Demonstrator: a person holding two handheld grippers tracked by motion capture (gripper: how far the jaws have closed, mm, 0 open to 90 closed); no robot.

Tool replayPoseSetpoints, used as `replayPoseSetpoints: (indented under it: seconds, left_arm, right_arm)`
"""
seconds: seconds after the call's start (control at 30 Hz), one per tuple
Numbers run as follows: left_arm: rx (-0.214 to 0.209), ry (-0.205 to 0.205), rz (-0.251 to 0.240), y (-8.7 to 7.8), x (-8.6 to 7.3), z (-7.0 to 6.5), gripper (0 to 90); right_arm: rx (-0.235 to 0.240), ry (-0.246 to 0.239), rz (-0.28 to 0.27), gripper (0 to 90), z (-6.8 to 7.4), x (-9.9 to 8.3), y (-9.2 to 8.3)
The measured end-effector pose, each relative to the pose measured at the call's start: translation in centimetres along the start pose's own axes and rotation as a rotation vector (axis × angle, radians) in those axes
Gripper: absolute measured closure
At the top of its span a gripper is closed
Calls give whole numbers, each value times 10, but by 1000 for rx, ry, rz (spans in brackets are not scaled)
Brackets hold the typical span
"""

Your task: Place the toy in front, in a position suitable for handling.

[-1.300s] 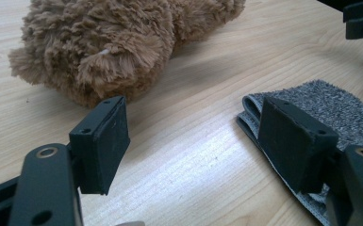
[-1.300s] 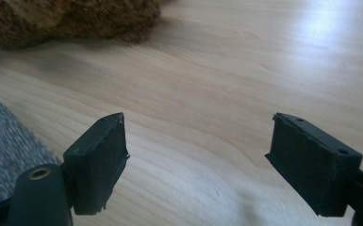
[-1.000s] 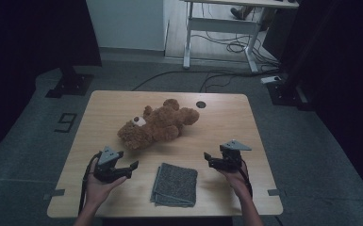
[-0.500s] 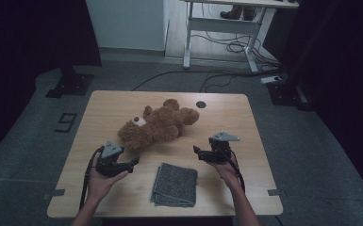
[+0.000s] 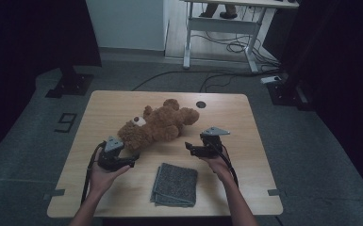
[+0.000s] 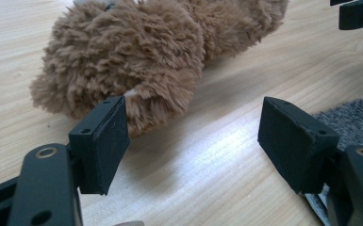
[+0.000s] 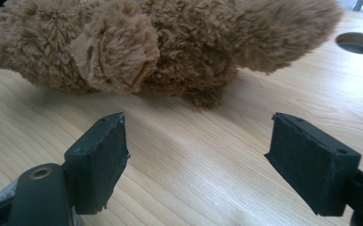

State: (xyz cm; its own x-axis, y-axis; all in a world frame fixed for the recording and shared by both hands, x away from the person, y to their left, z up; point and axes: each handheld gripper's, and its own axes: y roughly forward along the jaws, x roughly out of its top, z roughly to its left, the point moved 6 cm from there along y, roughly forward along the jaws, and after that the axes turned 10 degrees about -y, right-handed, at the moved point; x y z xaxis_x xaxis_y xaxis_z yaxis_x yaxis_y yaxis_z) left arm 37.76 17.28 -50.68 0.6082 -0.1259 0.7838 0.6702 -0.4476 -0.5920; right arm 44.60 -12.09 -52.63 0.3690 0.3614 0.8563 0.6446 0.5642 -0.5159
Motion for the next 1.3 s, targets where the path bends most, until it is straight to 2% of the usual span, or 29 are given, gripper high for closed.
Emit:
replayPoseSetpoints:
  seconds: [0.13, 0.3, 0.6, 0.97, 1.3]
  left_arm:
    - [5, 2, -2, 2, 3, 1, 250]
    - [16, 5, 3, 8, 6, 4, 249]
    - [38, -8, 7, 16, 9, 11, 249]
    - [57, -23, 7, 22, 12, 17, 256]
    - [78, -31, 28, 33, 11, 22, 253]
  right_arm:
    - [11, -4, 8, 198, 3, 3, 7]
    - [47, -10, 1, 198, 12, 14, 18]
    - [92, -21, 5, 191, 24, 25, 36]
    - [115, -32, 2, 189, 31, 35, 51]
    - [141, -28, 1, 185, 34, 37, 58]
